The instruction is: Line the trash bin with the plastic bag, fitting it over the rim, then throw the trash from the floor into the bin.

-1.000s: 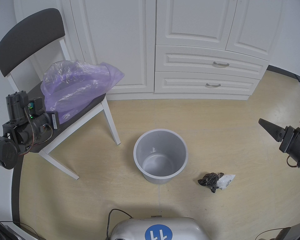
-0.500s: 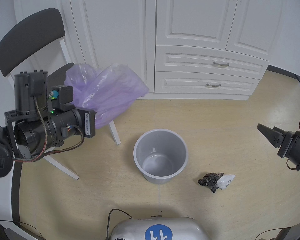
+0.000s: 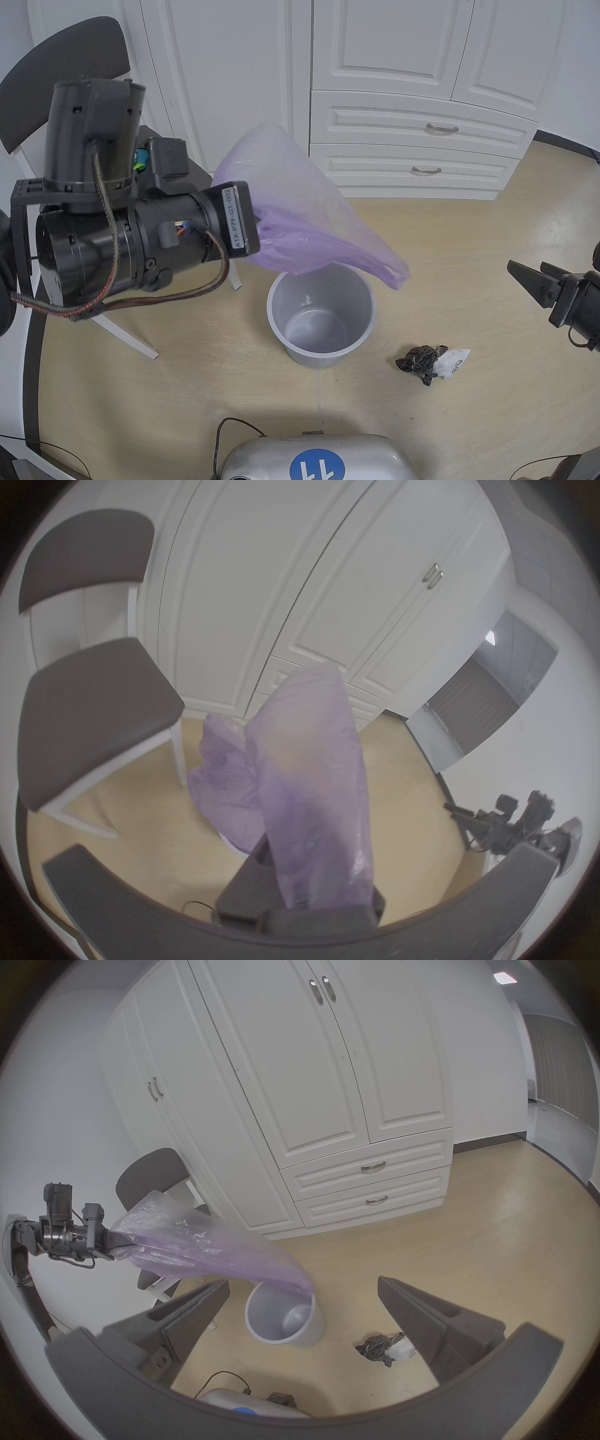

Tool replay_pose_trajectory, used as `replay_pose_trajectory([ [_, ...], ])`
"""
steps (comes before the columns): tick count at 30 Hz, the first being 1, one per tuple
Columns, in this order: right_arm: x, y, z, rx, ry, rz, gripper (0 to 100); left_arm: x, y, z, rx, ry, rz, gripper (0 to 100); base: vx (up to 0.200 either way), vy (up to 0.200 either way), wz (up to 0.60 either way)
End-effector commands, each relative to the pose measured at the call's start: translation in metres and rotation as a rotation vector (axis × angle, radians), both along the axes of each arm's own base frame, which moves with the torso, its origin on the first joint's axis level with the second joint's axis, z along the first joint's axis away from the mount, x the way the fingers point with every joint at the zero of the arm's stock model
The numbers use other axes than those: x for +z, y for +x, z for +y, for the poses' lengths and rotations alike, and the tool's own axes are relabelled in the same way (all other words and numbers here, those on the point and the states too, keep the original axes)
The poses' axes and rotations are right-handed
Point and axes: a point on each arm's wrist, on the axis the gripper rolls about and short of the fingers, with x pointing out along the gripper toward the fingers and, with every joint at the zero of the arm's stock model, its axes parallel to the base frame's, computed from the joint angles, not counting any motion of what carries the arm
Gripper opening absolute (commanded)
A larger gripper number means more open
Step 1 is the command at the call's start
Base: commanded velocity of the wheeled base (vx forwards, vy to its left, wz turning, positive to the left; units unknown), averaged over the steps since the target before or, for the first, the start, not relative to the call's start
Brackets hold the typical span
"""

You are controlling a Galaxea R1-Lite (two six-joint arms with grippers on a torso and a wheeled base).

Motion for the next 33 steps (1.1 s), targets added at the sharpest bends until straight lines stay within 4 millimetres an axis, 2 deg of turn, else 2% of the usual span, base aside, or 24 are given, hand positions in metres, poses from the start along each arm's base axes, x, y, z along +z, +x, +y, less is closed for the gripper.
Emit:
replay_pose_trajectory([
  [1, -0.003, 0.003, 0.002, 0.003, -0.006, 0.016, 100, 0.002, -0.012, -0.013, -0.046, -0.066, 0.035, 0, 0.000, 0.000, 0.00],
  [4, -0.005, 0.003, 0.002, 0.005, -0.011, 0.024, 100, 0.002, -0.019, -0.013, -0.052, -0.097, 0.055, 0, 0.000, 0.000, 0.00],
  [11, -0.008, 0.005, 0.003, 0.005, -0.018, 0.039, 100, -0.012, -0.024, -0.004, -0.033, -0.086, 0.095, 0, 0.000, 0.000, 0.00],
  [18, -0.018, 0.013, 0.007, 0.005, -0.041, 0.086, 100, -0.051, -0.032, -0.006, -0.077, -0.084, 0.122, 0, 0.000, 0.000, 0.00],
  [20, -0.020, 0.014, 0.008, 0.005, -0.047, 0.097, 100, -0.056, -0.031, -0.008, -0.108, -0.110, 0.121, 0, 0.000, 0.000, 0.00],
  [28, -0.019, 0.012, 0.008, 0.011, -0.047, 0.092, 100, -0.052, -0.041, -0.011, -0.166, -0.145, 0.102, 0, 0.000, 0.000, 0.00],
  [29, -0.019, 0.012, 0.008, 0.014, -0.044, 0.090, 100, -0.047, -0.050, -0.008, -0.191, -0.161, 0.086, 0, 0.000, 0.000, 0.00],
  [33, -0.020, 0.010, 0.010, 0.031, -0.046, 0.092, 100, -0.042, -0.059, -0.005, -0.218, -0.174, 0.075, 0, 0.000, 0.000, 0.00],
])
